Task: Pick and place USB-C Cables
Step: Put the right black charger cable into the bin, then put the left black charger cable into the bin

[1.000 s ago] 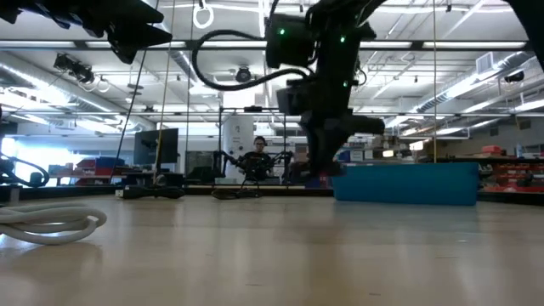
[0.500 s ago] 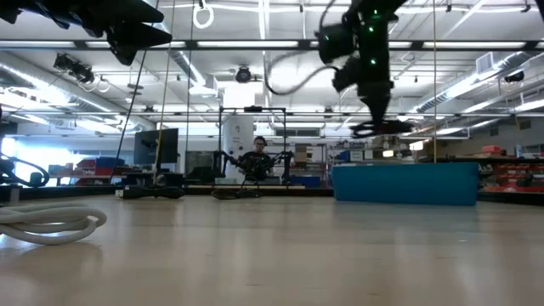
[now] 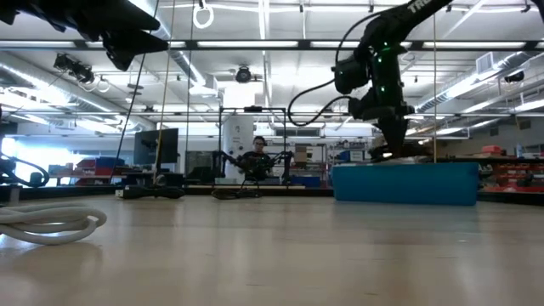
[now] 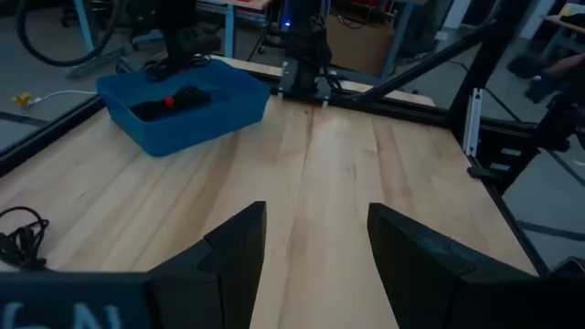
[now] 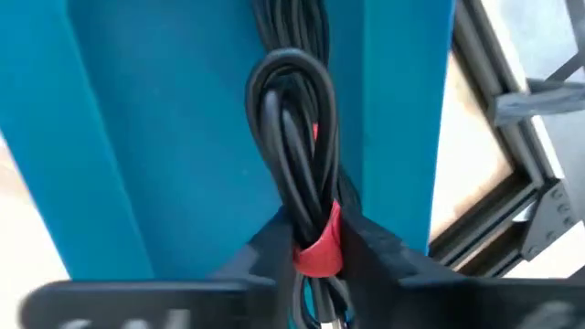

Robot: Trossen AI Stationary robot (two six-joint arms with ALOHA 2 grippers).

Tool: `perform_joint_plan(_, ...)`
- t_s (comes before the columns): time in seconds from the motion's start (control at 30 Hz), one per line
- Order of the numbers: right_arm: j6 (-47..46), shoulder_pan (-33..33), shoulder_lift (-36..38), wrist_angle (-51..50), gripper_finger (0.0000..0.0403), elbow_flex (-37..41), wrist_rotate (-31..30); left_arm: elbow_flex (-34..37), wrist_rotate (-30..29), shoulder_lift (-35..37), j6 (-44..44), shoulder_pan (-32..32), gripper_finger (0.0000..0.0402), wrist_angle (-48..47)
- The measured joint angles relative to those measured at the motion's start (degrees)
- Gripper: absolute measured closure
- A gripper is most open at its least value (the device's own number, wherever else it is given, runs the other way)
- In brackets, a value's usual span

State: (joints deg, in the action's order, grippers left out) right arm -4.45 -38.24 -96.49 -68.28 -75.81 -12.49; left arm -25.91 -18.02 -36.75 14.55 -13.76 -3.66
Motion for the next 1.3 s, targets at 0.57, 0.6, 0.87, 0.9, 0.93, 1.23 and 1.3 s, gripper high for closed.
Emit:
perform_joint_plan(0.57, 9.07, 4.95, 0.02, 11.19, 0.0113, -1.97, 4.11, 0.00, -0.74, 0.01, -0.54, -0.41, 0.0200, 0.00)
perform_joint_plan(0.6, 10.85, 6.33, 0.02, 13.80, 0.0116, -2.32, 4.76, 0.00, -1.27, 0.00, -0.64, -0.41, 0.0200, 0.00)
perform_joint_plan(0.87, 28.75, 16.74, -0.97, 35.59, 0.0133, -2.95, 4.59, 0.02, -4.90, 0.00, -0.07, -0.41, 0.0200, -0.17)
perform_joint_plan(0.9, 31.52, 17.66, -1.42, 37.13, 0.0134, -2.89, 4.45, 0.02, -5.91, 0.01, 0.28, -0.41, 0.0200, -0.38)
perform_joint_plan(0.93, 34.10, 18.83, -2.34, 39.36, 0.0135, -2.90, 3.35, 0.02, -7.19, 0.04, 0.99, -0.41, 0.0200, -0.87)
perform_joint_plan(1.23, 46.86, 21.08, -12.21, 54.99, 0.0135, -2.87, -7.85, 0.09, -18.94, 0.02, 7.22, -0.52, 0.0200, -10.44)
perform_joint_plan(1.3, 46.67, 20.32, -13.46, 56.41, 0.0135, -2.89, -6.93, 0.09, -19.06, 0.02, 7.36, -0.52, 0.0200, -10.38)
